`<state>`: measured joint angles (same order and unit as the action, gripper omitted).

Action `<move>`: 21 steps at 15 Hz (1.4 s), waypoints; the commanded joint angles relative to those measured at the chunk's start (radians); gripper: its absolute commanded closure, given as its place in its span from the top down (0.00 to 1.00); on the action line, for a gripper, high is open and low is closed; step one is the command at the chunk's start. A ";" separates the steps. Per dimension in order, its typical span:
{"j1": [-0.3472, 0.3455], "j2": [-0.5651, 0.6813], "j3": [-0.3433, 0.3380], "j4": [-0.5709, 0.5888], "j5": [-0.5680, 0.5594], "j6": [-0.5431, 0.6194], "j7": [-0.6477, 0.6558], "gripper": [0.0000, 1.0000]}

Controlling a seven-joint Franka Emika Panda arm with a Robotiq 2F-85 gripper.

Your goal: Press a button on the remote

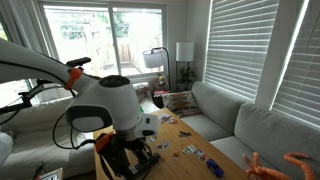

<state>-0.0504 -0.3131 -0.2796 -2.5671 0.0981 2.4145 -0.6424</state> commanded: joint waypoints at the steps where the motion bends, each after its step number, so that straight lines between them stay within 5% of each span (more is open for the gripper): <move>1: 0.011 0.019 -0.007 -0.016 0.044 0.047 -0.039 0.00; 21: 0.013 0.048 -0.016 -0.032 0.138 0.116 -0.116 0.00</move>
<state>-0.0491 -0.2735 -0.2817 -2.5924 0.1942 2.5065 -0.7137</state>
